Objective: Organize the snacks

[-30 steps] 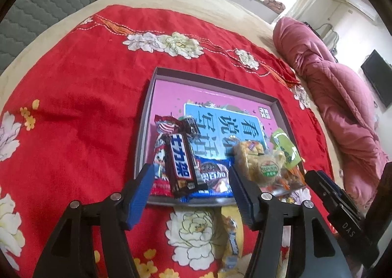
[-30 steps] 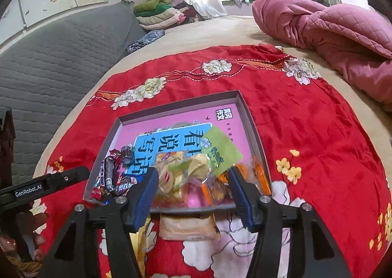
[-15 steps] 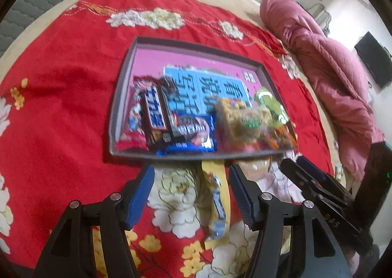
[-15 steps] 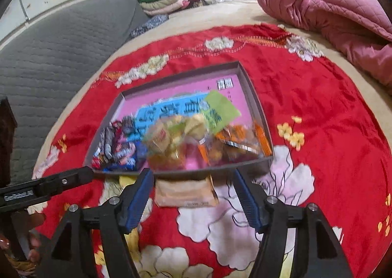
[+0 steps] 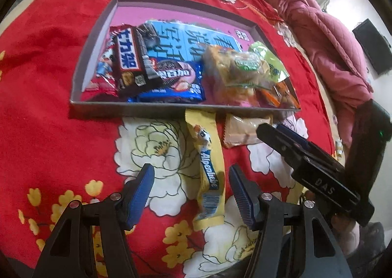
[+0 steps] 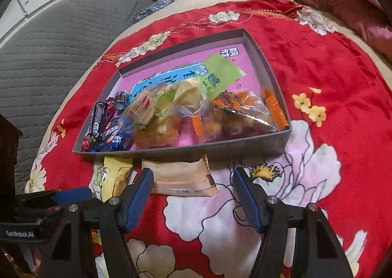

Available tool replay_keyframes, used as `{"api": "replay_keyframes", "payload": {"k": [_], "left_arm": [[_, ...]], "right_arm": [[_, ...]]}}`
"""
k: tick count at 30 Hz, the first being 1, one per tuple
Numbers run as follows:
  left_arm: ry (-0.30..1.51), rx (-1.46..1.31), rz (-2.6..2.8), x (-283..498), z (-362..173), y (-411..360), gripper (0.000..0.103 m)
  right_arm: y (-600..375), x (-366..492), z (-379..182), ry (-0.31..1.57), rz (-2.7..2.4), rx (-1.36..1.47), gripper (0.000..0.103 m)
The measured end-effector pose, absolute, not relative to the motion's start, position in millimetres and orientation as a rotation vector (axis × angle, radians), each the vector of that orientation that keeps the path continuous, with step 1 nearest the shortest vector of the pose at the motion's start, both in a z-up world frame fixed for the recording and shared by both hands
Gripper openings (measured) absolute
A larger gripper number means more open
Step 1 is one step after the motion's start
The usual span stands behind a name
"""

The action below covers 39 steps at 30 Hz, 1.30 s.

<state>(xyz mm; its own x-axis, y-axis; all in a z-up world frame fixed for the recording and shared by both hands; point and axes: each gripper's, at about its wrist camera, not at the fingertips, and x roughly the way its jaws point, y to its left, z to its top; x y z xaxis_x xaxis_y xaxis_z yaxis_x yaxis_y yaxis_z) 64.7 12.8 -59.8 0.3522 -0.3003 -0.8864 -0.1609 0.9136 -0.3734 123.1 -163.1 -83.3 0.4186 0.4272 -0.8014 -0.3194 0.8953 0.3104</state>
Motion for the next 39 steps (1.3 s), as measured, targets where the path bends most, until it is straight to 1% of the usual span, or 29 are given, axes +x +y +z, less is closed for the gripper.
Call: {"api": "replay_keyframes", "payload": {"k": [9,12,14,15,16,17,18,20,21,22,23,24,25,29,39], "left_arm": [[1.233,-0.442,-0.117,69.4,-70.0,4.5,0.065],[1.235,-0.441,-0.121,71.6,-73.2,2.2,0.065],[1.239,-0.448,-0.126,73.4,-75.4,1.4,0.065],[1.24,-0.45,-0.125,73.8,-76.9,1.0,0.065],[1.24,-0.452,-0.125,74.4,-77.8,1.1,0.065],[1.239,-0.456,-0.126,74.2,-79.0,1.8,0.065],[1.239,-0.464,-0.128,74.9,-80.4,2.1,0.065],[1.236,-0.477,-0.13,76.0,-81.9,2.8,0.065],[1.232,-0.483,-0.132,75.4,-82.3,4.3,0.06],[1.227,-0.488,-0.131,75.1,-82.3,5.7,0.052],[1.228,-0.494,-0.133,75.6,-83.4,7.3,0.034],[1.229,-0.517,-0.147,76.2,-85.3,9.3,0.021],[1.232,-0.543,-0.167,76.5,-87.3,11.1,0.018],[1.218,-0.534,-0.185,73.8,-84.4,9.6,0.015],[1.142,-0.512,-0.212,72.4,-54.8,8.2,0.015]], "right_arm": [[-153.9,132.5,-94.5,1.041,0.54,0.099,0.066],[-146.3,131.0,-95.9,1.039,0.585,0.079,0.058],[-145.0,129.1,-95.8,1.037,0.596,0.073,0.056],[-145.3,128.0,-95.4,1.037,0.606,0.076,0.045],[-146.0,127.5,-95.2,1.04,0.616,0.086,0.039],[-147.3,127.1,-94.9,1.044,0.628,0.104,0.038],[-148.4,126.1,-94.6,1.045,0.635,0.111,0.033],[-149.1,123.1,-93.0,1.034,0.634,0.106,0.029],[-149.2,121.8,-92.3,1.03,0.635,0.106,0.024],[-149.6,120.5,-90.7,1.024,0.641,0.11,0.021],[-150.5,118.8,-88.0,1.014,0.648,0.117,0.02],[-151.5,117.5,-85.8,1.009,0.652,0.122,0.018],[-152.2,116.0,-82.9,1.001,0.651,0.125,0.017],[-155.0,111.0,-74.4,0.982,0.641,0.138,0.015],[-152.0,100.5,-44.4,0.893,0.642,0.106,0.013]]}}
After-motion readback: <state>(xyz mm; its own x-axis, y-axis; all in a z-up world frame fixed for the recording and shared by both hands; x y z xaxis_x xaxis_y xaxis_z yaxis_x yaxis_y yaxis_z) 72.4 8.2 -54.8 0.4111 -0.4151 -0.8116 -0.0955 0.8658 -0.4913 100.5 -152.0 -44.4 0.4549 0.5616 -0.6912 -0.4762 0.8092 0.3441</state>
